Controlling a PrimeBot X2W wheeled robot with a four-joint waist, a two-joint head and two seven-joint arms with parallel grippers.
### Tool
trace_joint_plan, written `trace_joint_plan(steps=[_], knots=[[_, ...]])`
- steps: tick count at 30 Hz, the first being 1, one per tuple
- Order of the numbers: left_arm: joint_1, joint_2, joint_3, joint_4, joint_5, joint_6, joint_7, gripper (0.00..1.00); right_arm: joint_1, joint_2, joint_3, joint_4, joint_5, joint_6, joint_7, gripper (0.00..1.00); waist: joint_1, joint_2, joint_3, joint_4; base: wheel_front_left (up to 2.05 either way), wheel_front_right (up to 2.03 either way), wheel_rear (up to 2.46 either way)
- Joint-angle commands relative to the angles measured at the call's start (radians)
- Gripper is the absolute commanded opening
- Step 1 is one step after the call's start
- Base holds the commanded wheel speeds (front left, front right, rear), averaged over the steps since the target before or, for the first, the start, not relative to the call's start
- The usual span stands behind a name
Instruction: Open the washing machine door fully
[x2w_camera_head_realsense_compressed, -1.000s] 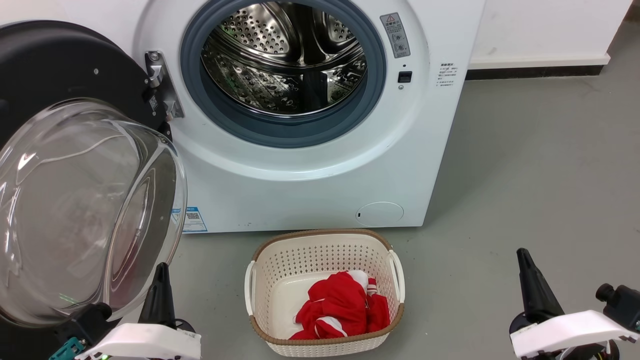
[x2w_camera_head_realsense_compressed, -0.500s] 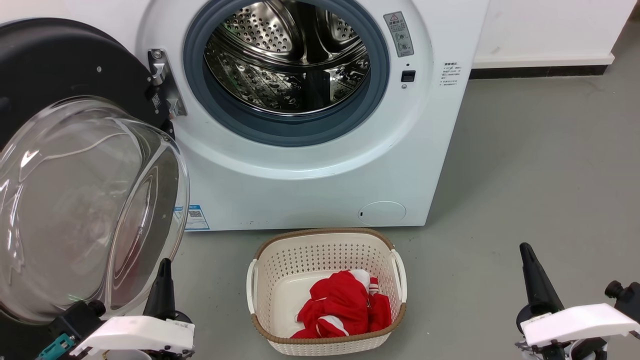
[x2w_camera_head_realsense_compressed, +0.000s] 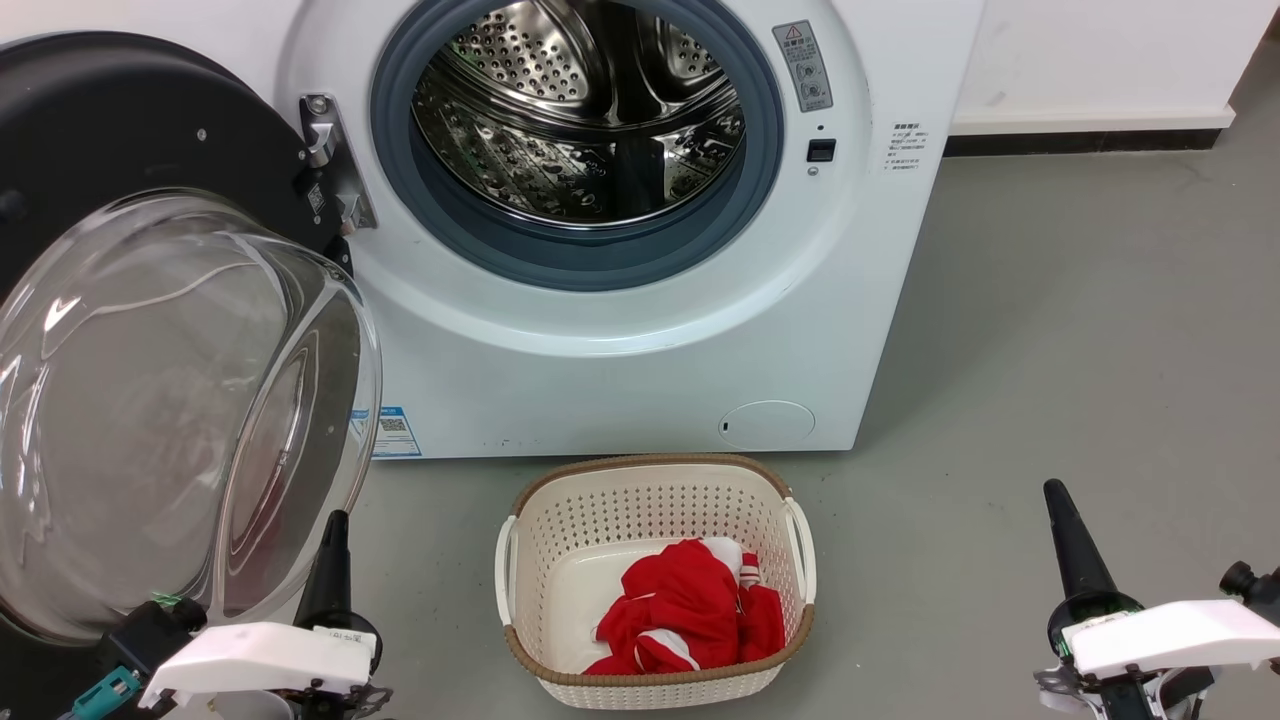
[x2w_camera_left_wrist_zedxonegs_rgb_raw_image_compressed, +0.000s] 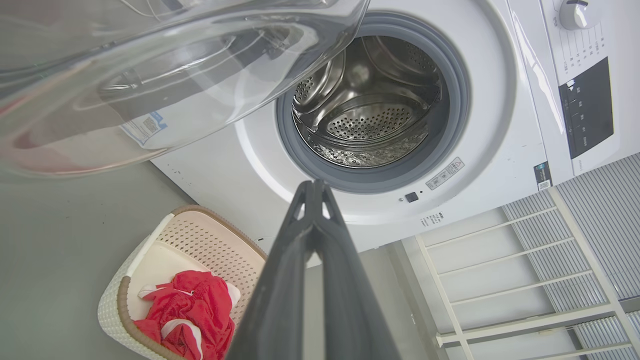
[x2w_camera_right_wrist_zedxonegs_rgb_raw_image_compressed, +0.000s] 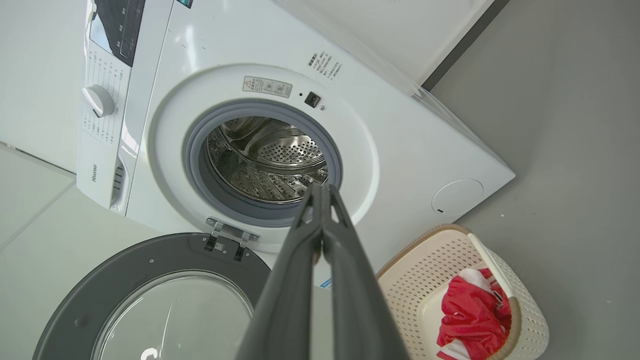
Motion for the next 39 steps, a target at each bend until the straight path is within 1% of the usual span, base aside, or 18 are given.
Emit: trace_joint_plan(steps=[1,22,39], knots=[[-0.023,0.002,0.006,-0.003,-0.023,-0.007,0.005,0.00,-0.025,-0.006,-0.003,-0.003,0.026,0.000,0.007,0.00,0.0000,0.0000,0.000,0.000,0.00,0.00,0.00],[-0.051,-0.003,0.018,0.027,-0.242,-0.029,0.060,0.00,-0.050,-0.006,-0.020,0.025,0.243,0.000,0.050,0.00,0.0000,0.0000,0.005,0.009,0.00,0.00,0.00],[-0.069,-0.006,0.027,0.048,-0.391,-0.045,0.098,0.00,-0.069,-0.003,-0.033,0.045,0.391,0.000,0.082,0.00,0.0000,0.0000,0.009,0.015,0.00,0.00,0.00]])
